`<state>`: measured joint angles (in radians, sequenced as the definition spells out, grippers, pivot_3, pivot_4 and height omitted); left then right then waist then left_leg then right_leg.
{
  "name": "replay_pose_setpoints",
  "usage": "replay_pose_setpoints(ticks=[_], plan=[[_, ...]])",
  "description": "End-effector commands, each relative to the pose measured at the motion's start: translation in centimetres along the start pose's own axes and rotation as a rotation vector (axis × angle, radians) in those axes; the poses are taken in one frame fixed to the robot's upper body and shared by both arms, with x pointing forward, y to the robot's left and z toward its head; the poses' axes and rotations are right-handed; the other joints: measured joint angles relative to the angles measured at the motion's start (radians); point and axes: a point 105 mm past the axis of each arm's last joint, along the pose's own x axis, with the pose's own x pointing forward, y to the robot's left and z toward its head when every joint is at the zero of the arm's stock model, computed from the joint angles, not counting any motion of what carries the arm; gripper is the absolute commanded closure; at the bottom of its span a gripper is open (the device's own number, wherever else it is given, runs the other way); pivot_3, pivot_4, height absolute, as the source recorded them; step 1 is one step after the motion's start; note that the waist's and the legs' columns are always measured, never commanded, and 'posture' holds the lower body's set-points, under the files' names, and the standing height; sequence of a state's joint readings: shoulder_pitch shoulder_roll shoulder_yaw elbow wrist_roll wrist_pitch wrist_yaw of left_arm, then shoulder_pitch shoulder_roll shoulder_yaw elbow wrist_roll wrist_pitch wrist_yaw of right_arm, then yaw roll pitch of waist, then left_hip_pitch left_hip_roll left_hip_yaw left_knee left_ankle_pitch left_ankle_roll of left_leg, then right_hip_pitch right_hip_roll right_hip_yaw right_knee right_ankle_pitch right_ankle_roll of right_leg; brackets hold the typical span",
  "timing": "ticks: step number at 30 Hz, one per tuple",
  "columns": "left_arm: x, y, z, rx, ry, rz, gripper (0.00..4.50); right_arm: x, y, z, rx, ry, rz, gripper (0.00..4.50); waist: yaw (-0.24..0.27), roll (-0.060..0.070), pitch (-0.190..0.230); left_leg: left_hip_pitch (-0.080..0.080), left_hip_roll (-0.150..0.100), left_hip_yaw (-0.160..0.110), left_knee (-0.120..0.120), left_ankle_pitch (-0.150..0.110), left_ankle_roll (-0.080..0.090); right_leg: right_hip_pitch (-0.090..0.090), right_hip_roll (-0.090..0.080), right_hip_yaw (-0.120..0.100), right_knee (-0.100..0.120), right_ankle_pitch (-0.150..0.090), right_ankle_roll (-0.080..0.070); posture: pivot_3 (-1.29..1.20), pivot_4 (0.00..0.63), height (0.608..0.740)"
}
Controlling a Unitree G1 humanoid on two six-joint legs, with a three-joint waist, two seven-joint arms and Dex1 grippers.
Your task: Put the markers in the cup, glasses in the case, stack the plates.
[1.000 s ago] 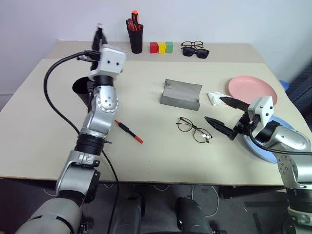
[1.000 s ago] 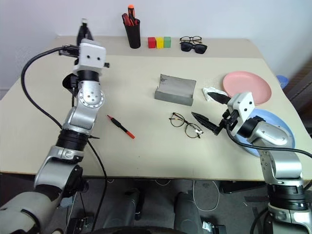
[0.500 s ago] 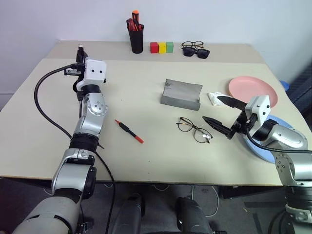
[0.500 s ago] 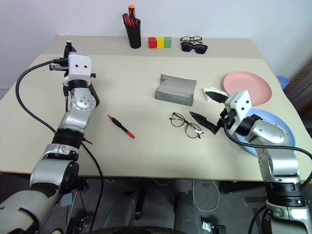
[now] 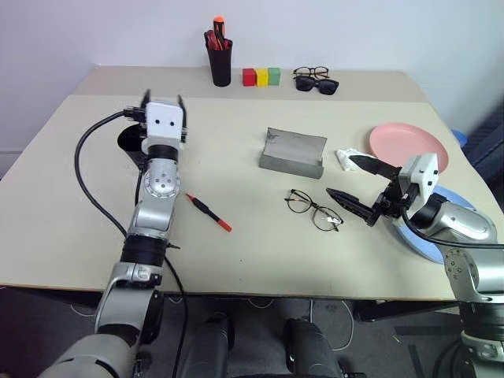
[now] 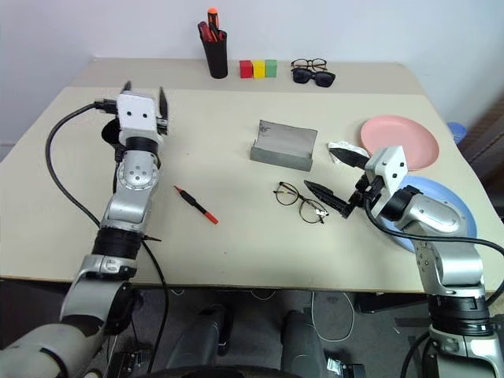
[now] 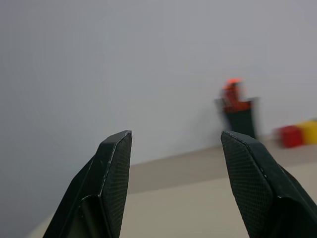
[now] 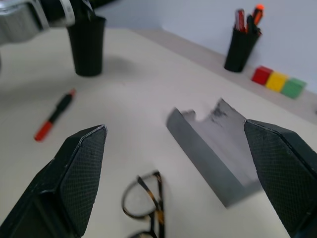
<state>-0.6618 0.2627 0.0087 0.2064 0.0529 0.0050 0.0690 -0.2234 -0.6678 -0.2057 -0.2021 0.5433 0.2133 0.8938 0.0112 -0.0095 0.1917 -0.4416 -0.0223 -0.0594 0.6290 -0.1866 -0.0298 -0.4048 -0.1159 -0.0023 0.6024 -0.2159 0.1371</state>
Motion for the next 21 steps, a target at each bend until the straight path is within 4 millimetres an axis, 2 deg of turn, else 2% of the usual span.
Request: replay_pose_setpoints(ticks=[1,3,4,9,11,13,17,21], plan=[[-0.9,-1.7,1.4,-0.042,0.029,-0.267,1.64,0.0,0.3,2.0,-0.019,-0.072,0.020,0.00,-0.001,0.000,0.000,0.000,0.000,0.000,0.000,0.000,0.000,0.000,0.000,0.000,0.000,0.000,0.000,0.00,0.150,0.740],[-3.2,-3.8,0.8,-0.011,0.100,-0.629,1.64,-0.2,0.5,2.0,-0.015,-0.070,0.023,0.00,-0.009,0.000,0.000,0.000,0.000,0.000,0.000,0.000,0.000,0.000,0.000,0.000,0.001,-0.001,-0.001,0.00,0.150,0.740],[-4.1,-3.8,0.3,-0.011,0.151,-0.739,1.64,-0.3,0.5,1.9,-0.014,-0.067,0.021,0.00,-0.013,0.000,0.000,0.001,0.001,0.000,0.000,0.000,0.000,-0.001,0.001,0.000,0.002,-0.002,-0.004,0.00,0.150,0.740],[-7.9,-2.1,-1.6,0.062,0.396,-1.096,1.64,-0.4,0.6,1.6,-0.014,-0.056,0.015,0.00,-0.025,0.001,0.000,0.001,0.001,0.000,0.000,0.000,0.000,-0.001,0.001,0.000,0.003,-0.003,-0.005,0.00,0.150,0.740],[-9.9,-1.7,-1.7,0.095,0.464,-1.262,1.64,-0.4,0.6,1.4,-0.016,-0.052,0.013,0.00,-0.025,0.001,0.000,0.001,0.002,0.000,-0.001,0.000,0.000,-0.002,0.001,0.000,0.002,-0.004,-0.007,0.00,0.150,0.740],[-10.9,-1.0,-1.8,0.127,0.511,-1.375,1.64,-0.3,0.5,1.4,-0.015,-0.051,0.011,0.00,-0.025,0.001,0.000,0.001,0.002,0.000,-0.001,0.000,0.000,-0.002,0.001,0.001,0.002,-0.004,-0.007,0.00,0.150,0.740],[-10.9,0.3,-3.2,0.282,0.596,-1.528,1.64,-0.2,0.5,1.2,-0.015,-0.050,0.005,0.00,-0.017,0.001,0.000,0.000,0.002,0.000,0.000,0.000,0.000,-0.002,0.000,0.000,0.002,-0.004,-0.007,0.00,0.150,0.740],[-9.6,0.2,-4.6,0.443,0.625,-1.618,1.64,-0.3,0.6,1.1,-0.015,-0.051,0.000,0.00,-0.017,0.001,0.000,-0.001,0.001,0.001,0.000,0.000,0.000,-0.003,0.000,0.000,0.001,-0.004,-0.008,0.00,0.150,0.740]])
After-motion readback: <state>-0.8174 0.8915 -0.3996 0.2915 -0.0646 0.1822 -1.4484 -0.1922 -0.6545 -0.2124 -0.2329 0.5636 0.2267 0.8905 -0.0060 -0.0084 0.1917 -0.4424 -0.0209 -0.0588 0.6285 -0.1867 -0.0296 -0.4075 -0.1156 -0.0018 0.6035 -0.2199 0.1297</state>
